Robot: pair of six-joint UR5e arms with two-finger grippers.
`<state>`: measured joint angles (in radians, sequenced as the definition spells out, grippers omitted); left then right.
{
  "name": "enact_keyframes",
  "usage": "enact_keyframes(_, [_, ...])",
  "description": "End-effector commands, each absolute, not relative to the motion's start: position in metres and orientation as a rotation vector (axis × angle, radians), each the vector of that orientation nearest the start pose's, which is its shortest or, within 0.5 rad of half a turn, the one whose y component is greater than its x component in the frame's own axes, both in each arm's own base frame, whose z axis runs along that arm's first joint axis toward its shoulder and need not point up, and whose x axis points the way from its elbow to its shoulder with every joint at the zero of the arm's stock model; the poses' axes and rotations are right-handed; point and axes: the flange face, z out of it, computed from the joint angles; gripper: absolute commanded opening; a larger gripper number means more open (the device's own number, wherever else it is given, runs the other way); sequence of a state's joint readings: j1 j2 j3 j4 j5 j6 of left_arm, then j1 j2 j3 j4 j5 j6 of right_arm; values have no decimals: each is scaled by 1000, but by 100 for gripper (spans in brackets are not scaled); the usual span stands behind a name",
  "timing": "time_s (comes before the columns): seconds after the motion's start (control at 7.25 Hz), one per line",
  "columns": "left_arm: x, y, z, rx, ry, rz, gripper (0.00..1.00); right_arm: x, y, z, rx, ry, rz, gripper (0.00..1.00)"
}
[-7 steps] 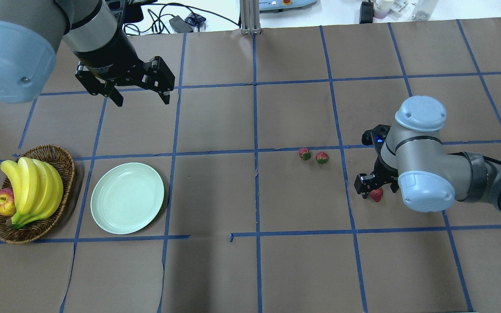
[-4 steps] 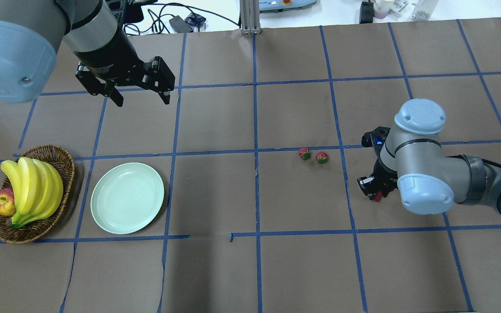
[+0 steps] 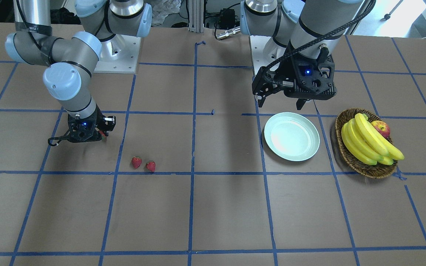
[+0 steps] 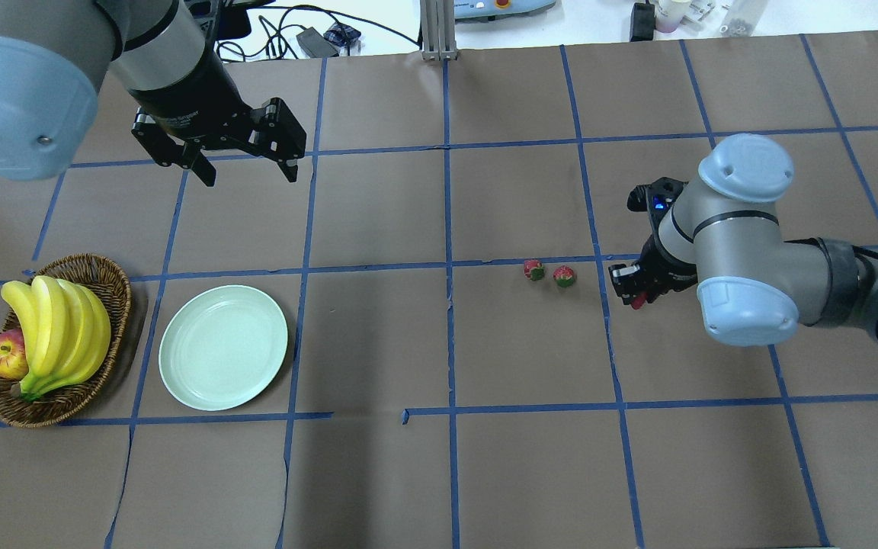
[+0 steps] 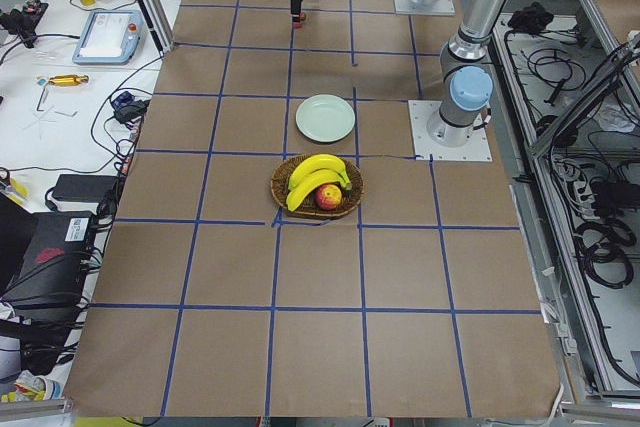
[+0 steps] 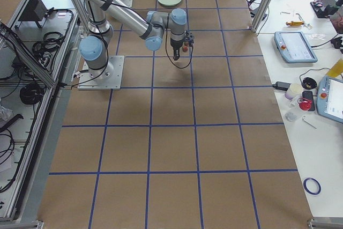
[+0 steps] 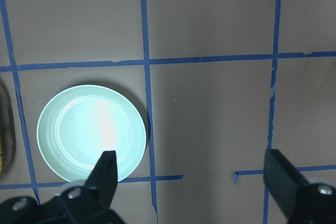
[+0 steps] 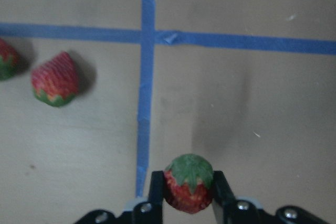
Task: Collect all strawberries into plate
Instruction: 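Carry the strawberry toward the plate and release it on the table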
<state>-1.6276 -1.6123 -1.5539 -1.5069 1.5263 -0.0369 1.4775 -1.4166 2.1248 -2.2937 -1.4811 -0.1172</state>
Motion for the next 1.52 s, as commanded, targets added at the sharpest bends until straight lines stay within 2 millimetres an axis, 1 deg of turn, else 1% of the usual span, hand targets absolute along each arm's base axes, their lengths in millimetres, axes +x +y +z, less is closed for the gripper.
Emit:
enact_keyframes(0.0, [-167,-505,482,31,3187,-63,100,190,-477,249,145,2990,-82,0])
enact_keyframes(0.14, [-167,-505,481,31,3187,-60,100,233,-479,249,258,2972,-104,0])
enact_keyframes(0.28, [-167,-505,481,31,3187,-60,100,274,-483,243,311,2961,-101,0])
enact_keyframes(0.41, [-167,-505,482,31,3187,-63,100,304,-480,238,319,3002,-124,0])
enact_keyframes(0.55, [-167,-505,482,31,3187,-63,100,327,-475,227,350,2993,-148,3])
enact_keyframes(0.69, [-167,-504,481,28,3187,-58,100,348,-469,209,357,2991,-147,3])
enact_keyframes(0.83, [-167,-504,482,31,3187,-60,100,363,-462,198,365,3000,-151,3])
enact_keyframes(0.97, [-167,-504,481,28,3187,-58,100,372,-459,193,353,2988,-159,2])
enact_keyframes(1.1, [-167,-504,481,28,3187,-58,100,374,-459,188,362,2989,-149,2])
enact_keyframes(1.24, [-167,-504,481,28,3187,-58,100,376,-458,188,358,2988,-148,15])
enact_keyframes(1.38, [-167,-504,482,31,3187,-60,100,377,-452,185,329,3008,-140,99])
